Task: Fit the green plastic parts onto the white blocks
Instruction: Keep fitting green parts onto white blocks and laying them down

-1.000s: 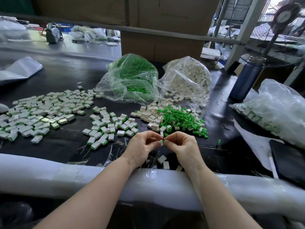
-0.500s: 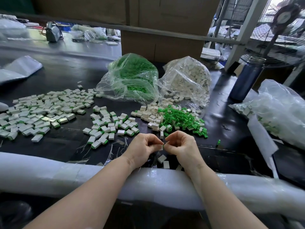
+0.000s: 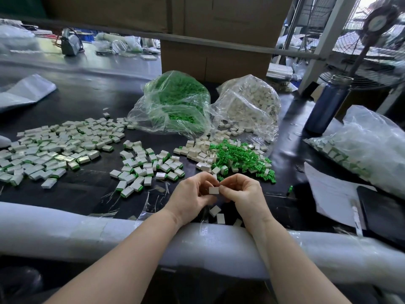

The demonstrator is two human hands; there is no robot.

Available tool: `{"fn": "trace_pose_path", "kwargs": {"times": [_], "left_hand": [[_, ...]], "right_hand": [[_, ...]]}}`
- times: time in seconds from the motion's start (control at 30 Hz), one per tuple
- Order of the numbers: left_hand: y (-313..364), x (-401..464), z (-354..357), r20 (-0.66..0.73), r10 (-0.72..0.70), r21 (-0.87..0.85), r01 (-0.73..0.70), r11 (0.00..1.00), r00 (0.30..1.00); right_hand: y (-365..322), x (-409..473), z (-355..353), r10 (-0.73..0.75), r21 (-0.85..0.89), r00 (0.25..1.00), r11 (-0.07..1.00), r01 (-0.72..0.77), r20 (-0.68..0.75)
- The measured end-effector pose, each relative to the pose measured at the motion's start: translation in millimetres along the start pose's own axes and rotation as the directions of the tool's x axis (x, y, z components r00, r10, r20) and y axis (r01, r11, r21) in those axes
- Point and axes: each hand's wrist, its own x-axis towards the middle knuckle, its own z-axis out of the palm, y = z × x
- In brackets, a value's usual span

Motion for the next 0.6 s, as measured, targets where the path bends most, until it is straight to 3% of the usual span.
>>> {"fn": "trace_pose_path", "kwargs": {"times": [0.17, 0.6], "left_hand": [[-1.7, 1.6, 0.5, -0.056, -0.014, 0.000, 0.014, 1.000, 0.998], [-1.2, 0.5, -2.4, -0.016, -0.113, -0.028, 0.112, 0.993, 0.994]], "right_hand": [[-1.6, -1.6, -0.6, 0.006, 0.079, 1.000, 0.997, -0.006, 0.001], [-1.6, -0.2, 4.7, 0.025, -0.106, 0.998, 0.994, -0.019, 0.053]]}}
